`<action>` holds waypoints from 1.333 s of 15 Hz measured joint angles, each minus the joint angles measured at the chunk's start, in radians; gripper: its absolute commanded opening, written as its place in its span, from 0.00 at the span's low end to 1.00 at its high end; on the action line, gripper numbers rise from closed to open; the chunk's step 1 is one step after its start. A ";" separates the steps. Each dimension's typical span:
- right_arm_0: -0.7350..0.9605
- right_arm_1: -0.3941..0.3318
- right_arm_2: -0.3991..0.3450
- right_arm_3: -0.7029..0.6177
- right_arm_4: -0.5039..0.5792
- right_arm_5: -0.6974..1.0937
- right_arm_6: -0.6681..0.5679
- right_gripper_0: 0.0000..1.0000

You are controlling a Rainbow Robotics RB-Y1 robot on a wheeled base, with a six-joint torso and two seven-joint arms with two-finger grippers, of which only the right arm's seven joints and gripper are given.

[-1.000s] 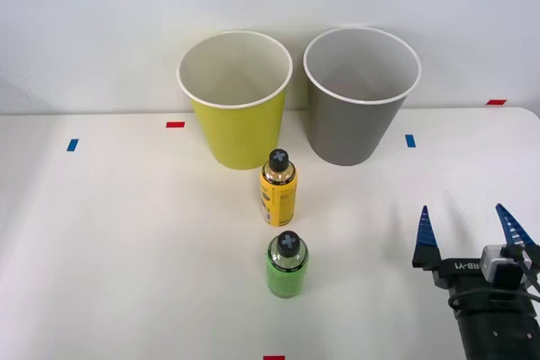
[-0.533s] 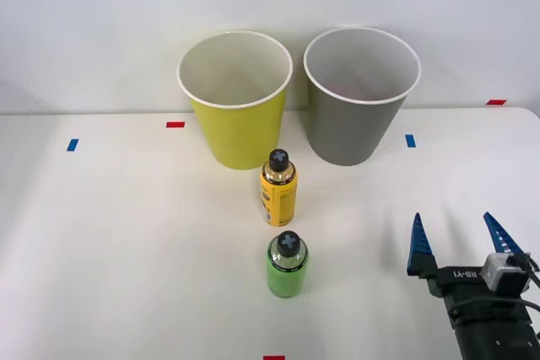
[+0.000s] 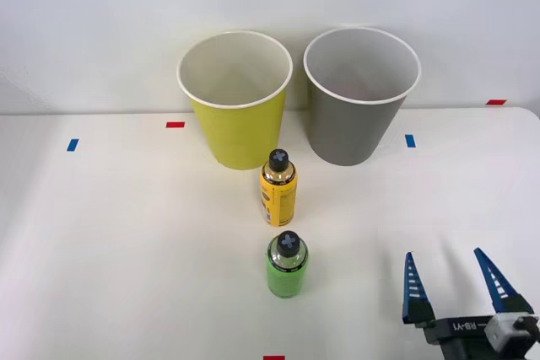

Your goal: Put cans in the gray bin, plastic bottles in the light green bin

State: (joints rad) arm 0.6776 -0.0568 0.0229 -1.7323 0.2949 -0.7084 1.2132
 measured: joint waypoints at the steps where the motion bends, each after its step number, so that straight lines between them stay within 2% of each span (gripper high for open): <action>1: 0.014 0.008 0.006 0.005 -0.010 -0.015 0.050 1.00; 4: 0.068 0.020 0.054 0.010 -0.118 -0.032 0.260 1.00; 7: 0.133 0.020 0.109 0.012 -0.243 -0.053 0.401 1.00; 10: 0.183 0.005 0.163 0.012 -0.276 -0.068 0.417 1.00; 15: 0.183 -0.099 0.220 0.012 -0.255 -0.064 0.422 1.00; 20: 0.192 -0.082 0.238 0.012 -0.257 -0.064 0.443 1.00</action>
State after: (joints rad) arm 0.8701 -0.1387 0.2609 -1.7205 0.0380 -0.7720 1.6562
